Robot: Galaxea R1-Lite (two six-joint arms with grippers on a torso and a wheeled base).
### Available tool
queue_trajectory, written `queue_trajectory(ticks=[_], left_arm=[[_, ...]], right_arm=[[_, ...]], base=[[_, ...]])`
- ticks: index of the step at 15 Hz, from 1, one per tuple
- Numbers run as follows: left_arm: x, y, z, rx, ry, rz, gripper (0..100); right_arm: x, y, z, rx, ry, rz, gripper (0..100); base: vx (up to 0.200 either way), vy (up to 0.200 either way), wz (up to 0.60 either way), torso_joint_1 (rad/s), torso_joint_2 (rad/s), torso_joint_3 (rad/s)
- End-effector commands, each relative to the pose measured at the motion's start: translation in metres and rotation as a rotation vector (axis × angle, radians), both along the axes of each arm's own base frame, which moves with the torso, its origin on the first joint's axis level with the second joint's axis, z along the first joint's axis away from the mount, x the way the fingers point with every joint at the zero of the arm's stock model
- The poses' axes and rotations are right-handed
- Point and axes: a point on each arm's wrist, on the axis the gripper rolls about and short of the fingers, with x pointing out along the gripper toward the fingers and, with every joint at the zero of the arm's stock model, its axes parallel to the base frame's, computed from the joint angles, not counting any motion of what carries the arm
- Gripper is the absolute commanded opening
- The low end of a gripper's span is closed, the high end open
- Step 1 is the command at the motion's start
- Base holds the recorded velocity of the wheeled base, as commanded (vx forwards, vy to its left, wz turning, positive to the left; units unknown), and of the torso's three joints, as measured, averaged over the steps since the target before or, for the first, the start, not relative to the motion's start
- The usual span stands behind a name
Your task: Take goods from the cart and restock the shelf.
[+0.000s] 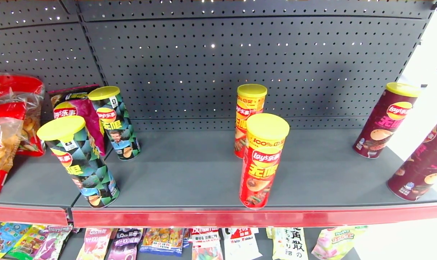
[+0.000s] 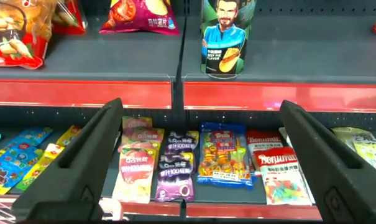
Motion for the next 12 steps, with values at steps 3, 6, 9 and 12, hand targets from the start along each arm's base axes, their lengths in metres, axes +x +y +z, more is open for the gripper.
queue_trajectory(ticks=[3, 6, 9, 12], left_arm=[[0.000, 0.000, 0.000, 0.000, -0.003, 0.001, 100], [0.000, 0.000, 0.000, 0.000, -0.003, 0.001, 100], [0.000, 0.000, 0.000, 0.000, -0.003, 0.001, 100], [0.000, 0.000, 0.000, 0.000, -0.003, 0.001, 100]], right_arm=[[0.038, 0.006, 0.106, -0.031, 0.062, 0.299, 100], [0.097, 0.021, 0.100, -0.120, 0.303, 0.443, 100], [0.119, 0.038, 0.088, -0.148, 0.436, 0.560, 100], [0.142, 0.057, 0.073, -0.205, 0.571, 0.532, 100]], base=[[0.000, 0.000, 0.00, 0.000, 0.00, 0.000], [0.000, 0.000, 0.00, 0.000, 0.00, 0.000], [0.000, 0.000, 0.00, 0.000, 0.00, 0.000], [0.000, 0.000, 0.00, 0.000, 0.00, 0.000]])
